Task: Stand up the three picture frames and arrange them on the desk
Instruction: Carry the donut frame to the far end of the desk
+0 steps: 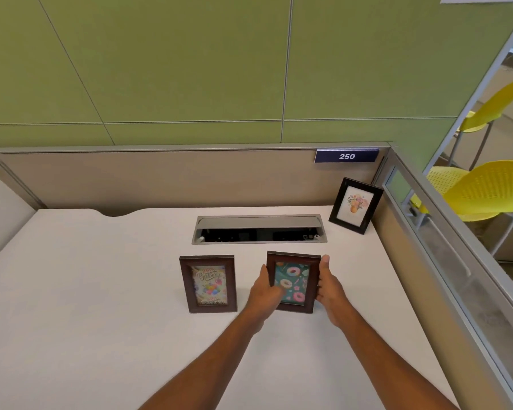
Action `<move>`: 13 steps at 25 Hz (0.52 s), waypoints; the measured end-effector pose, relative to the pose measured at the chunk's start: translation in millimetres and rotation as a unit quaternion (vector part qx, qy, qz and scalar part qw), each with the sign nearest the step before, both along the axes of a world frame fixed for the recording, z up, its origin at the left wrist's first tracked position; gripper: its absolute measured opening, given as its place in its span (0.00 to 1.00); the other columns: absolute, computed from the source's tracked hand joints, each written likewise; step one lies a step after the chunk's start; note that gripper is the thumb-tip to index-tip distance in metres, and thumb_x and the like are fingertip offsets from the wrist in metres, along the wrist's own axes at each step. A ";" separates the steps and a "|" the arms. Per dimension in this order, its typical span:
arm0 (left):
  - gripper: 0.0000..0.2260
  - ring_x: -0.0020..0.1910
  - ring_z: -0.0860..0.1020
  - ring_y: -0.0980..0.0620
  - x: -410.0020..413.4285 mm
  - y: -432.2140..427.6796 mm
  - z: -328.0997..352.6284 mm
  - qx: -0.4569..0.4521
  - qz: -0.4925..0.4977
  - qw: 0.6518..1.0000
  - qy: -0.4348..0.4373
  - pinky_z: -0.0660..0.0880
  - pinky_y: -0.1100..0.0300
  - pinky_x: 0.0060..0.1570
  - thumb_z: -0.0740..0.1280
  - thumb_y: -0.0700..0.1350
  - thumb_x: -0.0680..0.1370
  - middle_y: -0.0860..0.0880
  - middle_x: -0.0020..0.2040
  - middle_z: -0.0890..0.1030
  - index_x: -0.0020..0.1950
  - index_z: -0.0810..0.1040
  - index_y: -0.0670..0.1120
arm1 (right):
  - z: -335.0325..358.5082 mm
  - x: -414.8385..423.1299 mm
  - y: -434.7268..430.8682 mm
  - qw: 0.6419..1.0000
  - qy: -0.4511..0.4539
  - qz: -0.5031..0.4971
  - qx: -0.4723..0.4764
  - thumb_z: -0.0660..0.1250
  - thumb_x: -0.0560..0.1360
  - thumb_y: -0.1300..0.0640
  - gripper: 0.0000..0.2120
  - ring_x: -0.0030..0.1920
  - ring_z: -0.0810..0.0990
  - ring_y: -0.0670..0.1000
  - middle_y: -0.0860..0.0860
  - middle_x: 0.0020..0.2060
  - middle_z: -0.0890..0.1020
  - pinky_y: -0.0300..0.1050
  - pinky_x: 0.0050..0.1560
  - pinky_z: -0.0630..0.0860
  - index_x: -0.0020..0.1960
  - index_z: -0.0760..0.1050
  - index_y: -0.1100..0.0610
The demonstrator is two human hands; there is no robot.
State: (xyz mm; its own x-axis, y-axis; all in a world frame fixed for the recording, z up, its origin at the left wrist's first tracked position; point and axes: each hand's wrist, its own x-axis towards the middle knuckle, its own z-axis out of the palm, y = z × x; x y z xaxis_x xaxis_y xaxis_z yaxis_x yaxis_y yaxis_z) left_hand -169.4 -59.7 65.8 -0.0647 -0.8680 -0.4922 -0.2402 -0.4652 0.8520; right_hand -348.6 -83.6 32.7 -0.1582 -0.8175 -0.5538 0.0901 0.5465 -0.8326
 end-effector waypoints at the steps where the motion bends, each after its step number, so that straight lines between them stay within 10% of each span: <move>1: 0.21 0.60 0.84 0.55 3.1 1.1 0.3 0.000 -0.008 1.000 0.006 0.82 0.62 0.50 0.68 0.38 0.81 0.52 0.61 0.85 0.70 0.72 0.56 | -0.3 0.3 1.1 1.000 0.001 0.002 -0.002 0.48 0.80 0.25 0.31 0.52 0.87 0.51 0.48 0.50 0.88 0.50 0.58 0.81 0.54 0.81 0.45; 8: 0.35 0.67 0.81 0.49 21.0 5.8 -0.4 0.017 -0.070 0.997 0.001 0.82 0.51 0.63 0.68 0.36 0.81 0.48 0.69 0.82 0.84 0.61 0.56 | 6.2 8.9 9.1 0.999 0.014 -0.032 0.006 0.48 0.80 0.24 0.33 0.51 0.85 0.49 0.47 0.50 0.86 0.46 0.48 0.80 0.63 0.77 0.47; 13: 0.41 0.73 0.77 0.47 36.0 7.9 15.5 0.010 -0.106 0.994 -0.003 0.78 0.46 0.72 0.69 0.38 0.83 0.47 0.75 0.78 0.89 0.51 0.58 | 26.1 15.5 18.8 0.999 0.036 -0.039 -0.009 0.49 0.74 0.21 0.47 0.60 0.82 0.57 0.52 0.60 0.82 0.54 0.66 0.76 0.79 0.71 0.52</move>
